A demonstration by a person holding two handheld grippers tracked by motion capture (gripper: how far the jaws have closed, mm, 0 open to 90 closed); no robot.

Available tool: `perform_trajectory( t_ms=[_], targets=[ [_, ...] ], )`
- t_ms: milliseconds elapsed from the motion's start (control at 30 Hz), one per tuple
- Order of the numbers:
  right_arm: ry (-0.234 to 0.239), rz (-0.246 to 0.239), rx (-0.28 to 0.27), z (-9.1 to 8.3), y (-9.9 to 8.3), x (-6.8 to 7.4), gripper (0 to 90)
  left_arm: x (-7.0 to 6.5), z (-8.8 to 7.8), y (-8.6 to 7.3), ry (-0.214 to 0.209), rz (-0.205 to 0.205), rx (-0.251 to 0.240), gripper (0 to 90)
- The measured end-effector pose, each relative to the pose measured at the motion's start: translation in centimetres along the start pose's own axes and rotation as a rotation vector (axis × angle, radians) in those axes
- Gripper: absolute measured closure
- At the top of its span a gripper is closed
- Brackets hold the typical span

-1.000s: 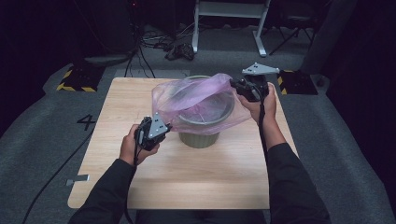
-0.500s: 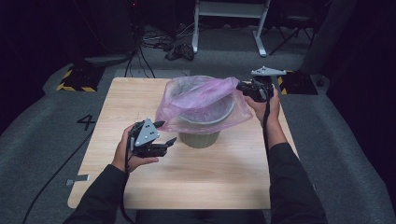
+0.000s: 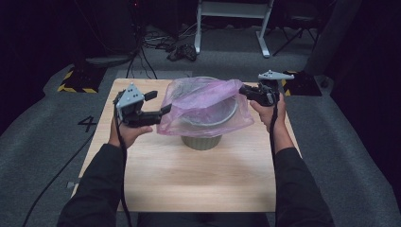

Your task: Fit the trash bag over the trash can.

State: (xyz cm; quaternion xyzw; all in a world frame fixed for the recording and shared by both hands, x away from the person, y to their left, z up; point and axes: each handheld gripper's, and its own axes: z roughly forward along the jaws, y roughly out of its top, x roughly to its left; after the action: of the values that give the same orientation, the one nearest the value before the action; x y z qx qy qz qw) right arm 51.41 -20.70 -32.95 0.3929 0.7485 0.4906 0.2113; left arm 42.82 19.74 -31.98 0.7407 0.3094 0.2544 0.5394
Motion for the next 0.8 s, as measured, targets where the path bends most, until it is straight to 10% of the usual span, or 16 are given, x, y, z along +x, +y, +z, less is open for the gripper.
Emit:
perform_trajectory(
  t_ms=[267,567,800],
  targets=[
    [0.055,0.056,0.009,0.9,-0.5,-0.5,73.4,3.5,4.3,-0.9,0.017,-0.11,0.045,61.0],
    [0.095,0.095,0.007,1.0,-0.8,-1.0,70.5,4.1,6.4,-2.4,0.011,-0.13,0.116,81.3],
    [0.133,0.04,0.037,0.7,-1.2,-0.7,88.4,3.6,6.0,-3.0,-0.063,-0.132,0.111,90.0]
  ],
)
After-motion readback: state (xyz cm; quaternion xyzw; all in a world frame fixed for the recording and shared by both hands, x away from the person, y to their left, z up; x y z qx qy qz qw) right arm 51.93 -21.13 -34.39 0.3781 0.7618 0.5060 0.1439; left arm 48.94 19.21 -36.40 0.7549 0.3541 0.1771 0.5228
